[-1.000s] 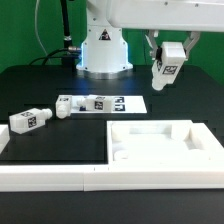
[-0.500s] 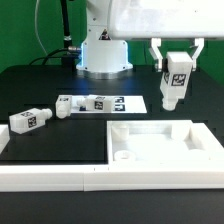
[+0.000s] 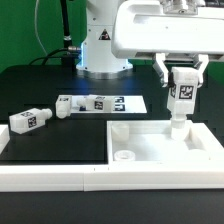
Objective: Assemble one leg
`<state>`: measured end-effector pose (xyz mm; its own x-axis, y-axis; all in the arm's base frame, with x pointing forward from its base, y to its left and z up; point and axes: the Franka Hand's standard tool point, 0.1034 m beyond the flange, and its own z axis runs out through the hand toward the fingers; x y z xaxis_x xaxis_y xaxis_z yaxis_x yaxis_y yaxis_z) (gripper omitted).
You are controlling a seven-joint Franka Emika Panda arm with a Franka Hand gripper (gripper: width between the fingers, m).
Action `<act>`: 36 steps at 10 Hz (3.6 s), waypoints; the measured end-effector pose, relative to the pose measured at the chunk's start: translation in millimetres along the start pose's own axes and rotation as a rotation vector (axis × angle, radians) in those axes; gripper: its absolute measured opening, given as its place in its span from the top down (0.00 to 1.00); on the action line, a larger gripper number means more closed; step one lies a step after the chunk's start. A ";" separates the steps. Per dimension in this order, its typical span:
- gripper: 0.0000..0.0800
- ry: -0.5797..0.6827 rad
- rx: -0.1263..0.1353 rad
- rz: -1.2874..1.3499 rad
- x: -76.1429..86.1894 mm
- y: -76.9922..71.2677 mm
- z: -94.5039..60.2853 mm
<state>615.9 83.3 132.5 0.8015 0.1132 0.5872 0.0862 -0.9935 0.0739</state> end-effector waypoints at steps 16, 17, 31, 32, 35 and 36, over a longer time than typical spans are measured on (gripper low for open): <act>0.64 -0.125 0.021 -0.026 -14.4 -34.3 47.6; 0.64 -0.128 0.020 -0.027 -16.9 -34.1 49.4; 0.19 -0.282 0.049 0.013 -10.1 -29.9 46.9; 0.19 -0.336 0.053 0.011 -2.4 -25.5 46.2; 0.19 -0.552 0.058 0.037 -4.0 -18.2 50.7; 0.19 -0.624 0.057 0.043 -9.1 -15.1 51.6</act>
Offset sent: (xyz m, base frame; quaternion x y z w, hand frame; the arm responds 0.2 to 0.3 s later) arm 0.0361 0.0197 -0.0047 -0.0089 -0.0681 0.0324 0.9971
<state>637.8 96.8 84.4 0.9979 0.0640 0.0064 0.0639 -0.9979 0.0074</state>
